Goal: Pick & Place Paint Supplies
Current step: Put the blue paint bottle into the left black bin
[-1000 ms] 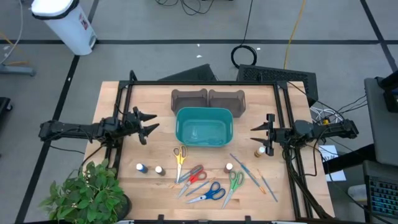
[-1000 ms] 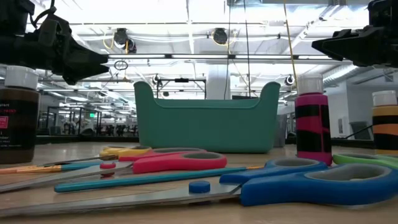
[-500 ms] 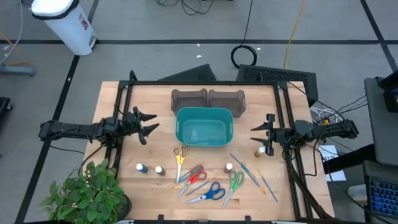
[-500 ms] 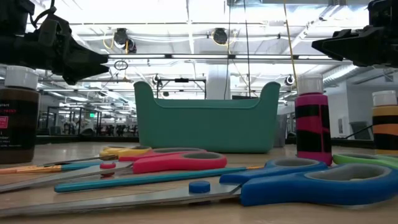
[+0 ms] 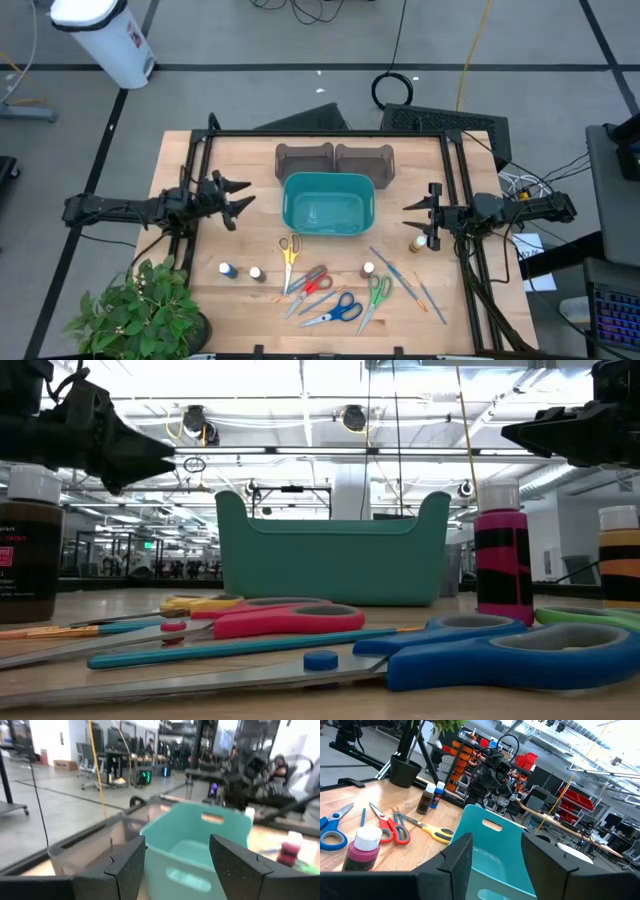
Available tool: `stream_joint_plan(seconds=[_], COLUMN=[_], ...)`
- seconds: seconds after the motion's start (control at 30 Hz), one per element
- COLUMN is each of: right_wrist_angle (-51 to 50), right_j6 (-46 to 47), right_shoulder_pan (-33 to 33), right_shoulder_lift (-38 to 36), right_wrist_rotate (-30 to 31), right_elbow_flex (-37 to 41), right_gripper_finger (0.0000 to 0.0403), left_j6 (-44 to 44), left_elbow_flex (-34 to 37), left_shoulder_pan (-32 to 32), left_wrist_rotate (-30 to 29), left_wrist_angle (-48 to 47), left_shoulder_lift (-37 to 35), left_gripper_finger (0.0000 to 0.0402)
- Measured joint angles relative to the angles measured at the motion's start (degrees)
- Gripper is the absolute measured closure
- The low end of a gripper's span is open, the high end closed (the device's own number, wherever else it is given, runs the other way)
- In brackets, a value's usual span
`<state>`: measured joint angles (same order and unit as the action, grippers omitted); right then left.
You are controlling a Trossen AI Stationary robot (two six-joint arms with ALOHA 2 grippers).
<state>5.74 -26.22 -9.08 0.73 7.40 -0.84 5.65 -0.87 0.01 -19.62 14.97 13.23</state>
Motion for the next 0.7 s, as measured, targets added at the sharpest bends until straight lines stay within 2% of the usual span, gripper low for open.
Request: stream_joint_plan(seconds=[0.33,0.7], right_wrist_angle=[0.0,0.0], right_j6=[0.0,0.0], right_shoulder_pan=[0.0,0.0], right_shoulder_lift=[0.0,0.0], right_wrist_rotate=[0.0,0.0], right_elbow_flex=[0.0,0.0], right_gripper_finger=[0.0243,0.0243], left_j6=[0.8,0.7], left_elbow_flex=[0.0,0.0], left_shoulder_pan=[0.0,0.0], left_wrist_rotate=[0.0,0.0], left_wrist_angle=[12.4,13.1], left_shoulder_lift=[0.0,0.0], left_gripper_finger=[0.0172,0.0172])
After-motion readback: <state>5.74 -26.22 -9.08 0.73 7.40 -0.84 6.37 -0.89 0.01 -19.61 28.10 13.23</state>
